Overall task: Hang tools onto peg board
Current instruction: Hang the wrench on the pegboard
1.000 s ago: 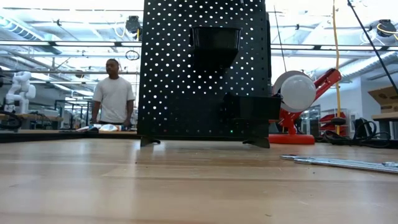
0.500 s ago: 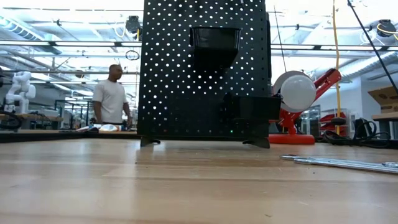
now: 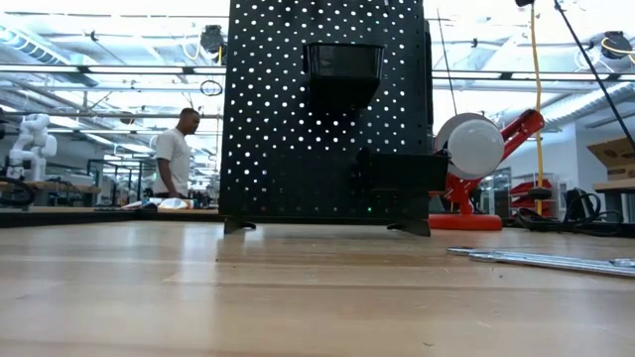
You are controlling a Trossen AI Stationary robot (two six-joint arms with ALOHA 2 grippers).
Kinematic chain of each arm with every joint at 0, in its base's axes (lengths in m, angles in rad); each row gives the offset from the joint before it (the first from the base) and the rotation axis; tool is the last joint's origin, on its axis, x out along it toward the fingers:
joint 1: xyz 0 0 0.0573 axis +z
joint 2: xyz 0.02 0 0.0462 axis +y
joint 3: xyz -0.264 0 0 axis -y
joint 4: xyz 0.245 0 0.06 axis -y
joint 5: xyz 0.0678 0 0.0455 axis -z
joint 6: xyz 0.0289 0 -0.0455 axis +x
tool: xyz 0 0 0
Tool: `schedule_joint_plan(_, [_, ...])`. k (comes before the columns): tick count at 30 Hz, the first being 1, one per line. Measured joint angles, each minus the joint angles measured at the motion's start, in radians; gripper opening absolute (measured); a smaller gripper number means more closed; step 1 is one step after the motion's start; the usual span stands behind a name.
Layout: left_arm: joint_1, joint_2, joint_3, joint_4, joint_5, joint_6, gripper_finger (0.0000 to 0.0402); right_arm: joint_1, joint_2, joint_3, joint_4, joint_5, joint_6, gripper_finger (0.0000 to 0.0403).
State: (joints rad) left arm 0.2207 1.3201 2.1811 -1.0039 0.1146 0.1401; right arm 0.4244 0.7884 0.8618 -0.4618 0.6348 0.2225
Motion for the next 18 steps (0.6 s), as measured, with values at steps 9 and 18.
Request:
schedule_joint_plan(9, [0.000,0.000,0.000,0.000,-0.026,0.005,0.0105,0.046,0.215,-0.155,0.120,-0.212,0.341,0.0226])
schedule_joint_plan(18, [0.000,0.002,0.000,0.000,-0.045,0.007,0.0105,0.124,0.517,-0.155,0.239,-0.250,0.560,0.0226])
